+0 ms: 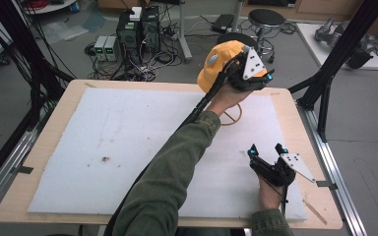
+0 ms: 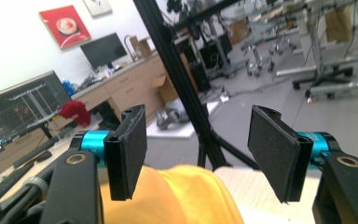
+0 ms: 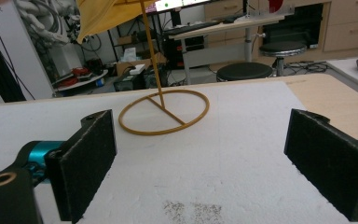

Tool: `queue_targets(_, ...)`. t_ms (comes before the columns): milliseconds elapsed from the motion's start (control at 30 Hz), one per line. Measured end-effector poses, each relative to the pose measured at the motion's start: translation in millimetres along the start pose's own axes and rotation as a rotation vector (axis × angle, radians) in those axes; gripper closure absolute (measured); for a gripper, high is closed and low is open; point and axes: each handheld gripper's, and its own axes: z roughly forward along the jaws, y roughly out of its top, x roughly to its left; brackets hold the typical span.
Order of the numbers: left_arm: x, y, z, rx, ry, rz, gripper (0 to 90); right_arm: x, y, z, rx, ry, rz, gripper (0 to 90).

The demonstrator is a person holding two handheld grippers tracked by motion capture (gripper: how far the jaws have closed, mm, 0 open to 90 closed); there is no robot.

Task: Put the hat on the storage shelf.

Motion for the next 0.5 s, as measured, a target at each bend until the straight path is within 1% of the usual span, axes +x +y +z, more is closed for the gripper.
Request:
queue_targets(33, 1.8, 3.3, -3.4, -0.016, 0.001, -0.013, 36.7, 0.0, 0.0, 0.6, -0.002, 0.001, 0.003, 8.0)
queue_targets(67, 4.3, 6.8, -7.6, -0.024, 0.004, -0.017, 36.0, 0.2, 0.0, 0.9, -0.002, 0.002, 0.005, 8.0)
queue_targets(100, 6.5, 10.1, -11.6, -0.040, 0.001, -0.033, 35.3, 0.6, -0.1, 1.1, 0.001, 0.004, 0.010, 8.0)
queue_targets(167, 11.0, 15.8, -20.2, -0.064, -0.001, -0.053, 34.8, 0.5, 0.1, 1.2, -0.002, 0.003, 0.014, 8.0)
queue_targets(200, 13.6, 19.0, -26.2, -0.072, -0.001, -0.060, 34.7, 0.3, 0.1, 1.2, -0.001, 0.003, 0.017, 8.0)
queue_targets(233, 16.9, 22.5, -33.3, -0.091, 0.002, -0.069, 34.5, 0.4, 0.3, 1.2, -0.001, 0.002, 0.022, 7.9)
queue_targets(367, 28.9, 30.7, -54.7, -0.116, 0.025, -0.081, 34.5, 0.3, 0.3, 1.0, -0.002, 0.002, 0.027, 8.0)
queue_targets(500, 44.9, 37.3, -78.5, -0.141, 0.053, -0.111, 34.8, 1.0, 0.1, 0.7, -0.005, 0.001, 0.020, 8.0)
